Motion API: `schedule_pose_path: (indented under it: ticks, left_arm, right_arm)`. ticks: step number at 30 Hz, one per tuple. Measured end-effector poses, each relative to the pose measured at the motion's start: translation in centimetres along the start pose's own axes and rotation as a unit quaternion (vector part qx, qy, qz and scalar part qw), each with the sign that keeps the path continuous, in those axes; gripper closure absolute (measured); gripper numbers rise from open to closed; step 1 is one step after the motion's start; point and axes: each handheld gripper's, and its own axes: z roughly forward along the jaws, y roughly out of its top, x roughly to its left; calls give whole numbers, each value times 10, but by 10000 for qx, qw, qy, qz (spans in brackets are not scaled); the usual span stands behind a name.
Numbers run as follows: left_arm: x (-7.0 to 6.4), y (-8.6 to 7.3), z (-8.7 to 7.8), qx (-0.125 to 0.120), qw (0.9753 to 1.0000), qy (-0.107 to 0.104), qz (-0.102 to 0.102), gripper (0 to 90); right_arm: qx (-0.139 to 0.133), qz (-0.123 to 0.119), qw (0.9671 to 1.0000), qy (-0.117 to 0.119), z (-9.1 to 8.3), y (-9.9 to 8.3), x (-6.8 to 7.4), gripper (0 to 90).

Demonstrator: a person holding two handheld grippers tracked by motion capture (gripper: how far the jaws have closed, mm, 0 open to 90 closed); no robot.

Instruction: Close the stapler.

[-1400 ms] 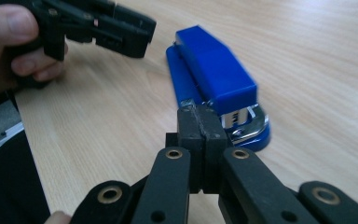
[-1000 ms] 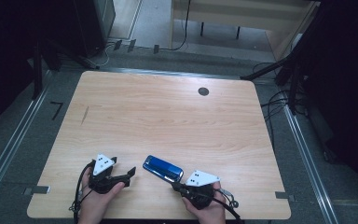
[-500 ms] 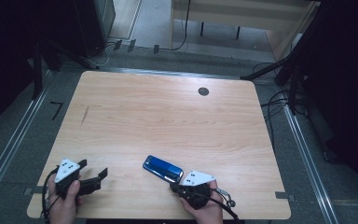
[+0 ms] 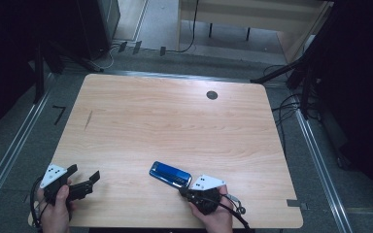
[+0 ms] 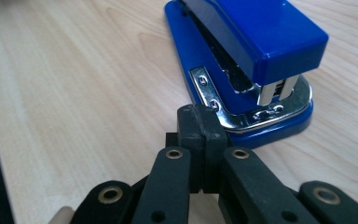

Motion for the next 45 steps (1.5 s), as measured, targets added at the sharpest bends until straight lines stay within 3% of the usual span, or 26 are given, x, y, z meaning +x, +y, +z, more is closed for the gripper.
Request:
schedule_pose_path:
  ticks: [8,13,45]
  left_arm:
    - [-1,1,3,167,9998,-45,78,91]
    - [-2,2,4,178,9998,-22,82,91]
    - [-2,3,5,245,9996,-22,109,91]
  right_arm:
    - [-22,102,9999,-61,1,3,-8,900]
    - [-37,140,9997,-191,2,5,-12,900]
    - [-74,315,9989,-338,5,12,-31,900]
